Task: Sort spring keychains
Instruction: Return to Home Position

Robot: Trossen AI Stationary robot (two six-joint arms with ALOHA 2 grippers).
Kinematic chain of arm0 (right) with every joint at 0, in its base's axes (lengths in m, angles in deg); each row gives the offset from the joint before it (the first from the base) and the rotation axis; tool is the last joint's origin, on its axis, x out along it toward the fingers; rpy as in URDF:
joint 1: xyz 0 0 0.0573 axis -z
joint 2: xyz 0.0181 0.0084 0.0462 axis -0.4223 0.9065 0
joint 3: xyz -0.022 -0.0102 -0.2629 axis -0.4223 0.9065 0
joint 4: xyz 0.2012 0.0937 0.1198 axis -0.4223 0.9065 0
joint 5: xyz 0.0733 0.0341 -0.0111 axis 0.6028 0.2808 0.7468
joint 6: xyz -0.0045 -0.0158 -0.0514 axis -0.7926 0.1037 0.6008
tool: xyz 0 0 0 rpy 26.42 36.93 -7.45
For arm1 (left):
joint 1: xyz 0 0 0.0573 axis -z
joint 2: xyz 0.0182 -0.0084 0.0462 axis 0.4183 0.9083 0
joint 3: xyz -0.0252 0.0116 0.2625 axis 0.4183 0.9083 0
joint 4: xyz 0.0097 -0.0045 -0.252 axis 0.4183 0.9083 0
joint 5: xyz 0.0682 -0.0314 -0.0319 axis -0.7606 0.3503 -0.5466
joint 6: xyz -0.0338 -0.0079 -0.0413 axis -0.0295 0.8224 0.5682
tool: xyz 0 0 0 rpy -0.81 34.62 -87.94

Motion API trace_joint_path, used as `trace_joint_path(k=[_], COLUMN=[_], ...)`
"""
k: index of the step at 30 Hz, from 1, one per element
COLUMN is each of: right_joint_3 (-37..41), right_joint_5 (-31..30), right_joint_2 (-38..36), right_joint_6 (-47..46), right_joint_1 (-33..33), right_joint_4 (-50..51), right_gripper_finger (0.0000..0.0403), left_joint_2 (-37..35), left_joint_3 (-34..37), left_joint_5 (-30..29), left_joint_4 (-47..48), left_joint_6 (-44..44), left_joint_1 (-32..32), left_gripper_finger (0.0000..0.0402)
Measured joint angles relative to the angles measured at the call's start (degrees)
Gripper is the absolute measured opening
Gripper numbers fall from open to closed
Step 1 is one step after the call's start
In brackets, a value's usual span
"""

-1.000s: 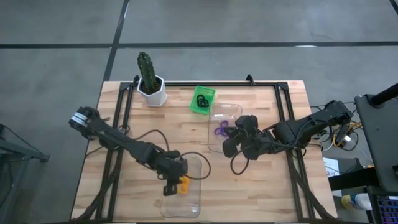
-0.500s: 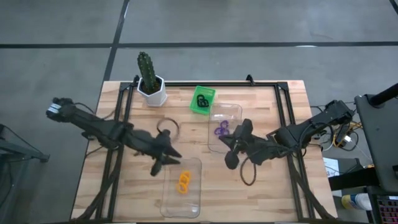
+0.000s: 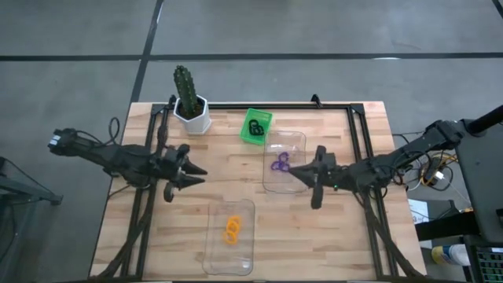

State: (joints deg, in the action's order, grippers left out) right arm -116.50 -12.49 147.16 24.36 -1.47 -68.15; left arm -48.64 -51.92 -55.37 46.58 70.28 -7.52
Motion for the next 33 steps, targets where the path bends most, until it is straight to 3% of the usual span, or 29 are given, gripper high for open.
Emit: trace_joint_path(k=[4,10,15,18,26,33], right_joint_3=[5.48,12.87,18.36,22.08,33.6,41.23], right_joint_5=[1.96,2.94,14.19,18.37,19.96,20.14], right_joint_2=[-4.92,-11.11,-15.74,-19.04,-30.47,-39.37], right_joint_6=[4.44,2.61,3.45,5.48,11.06,10.77], right_joint_1=[-0.28,-0.41,-0.26,-0.29,-0.3,-0.28], right_joint_4=[0.11,-0.73,-1.24,-3.74,-13.42,-14.71], right_gripper_finger=[0.0008,0.0008,0.0008,0.0008,0.0008,0.0008], left_joint_2=[-5.49,-14.03,-19.6,-21.95,-27.51,-33.64], left_joint_3=[4.63,9.82,12.26,13.46,20.23,24.8], left_joint_5=[-1.69,-1.86,5.72,7.0,7.21,8.46], left_joint_4=[0.26,-0.65,-0.65,-0.93,0.14,-1.14], left_joint_6=[-1.8,-0.65,-6.93,-8.66,-7.39,-5.7], left_joint_1=[0.0,0.0,0.0,0.02,0.0,0.01], left_gripper_finger=[0.0123,0.0123,0.0123,0.0123,0.0123,0.0123])
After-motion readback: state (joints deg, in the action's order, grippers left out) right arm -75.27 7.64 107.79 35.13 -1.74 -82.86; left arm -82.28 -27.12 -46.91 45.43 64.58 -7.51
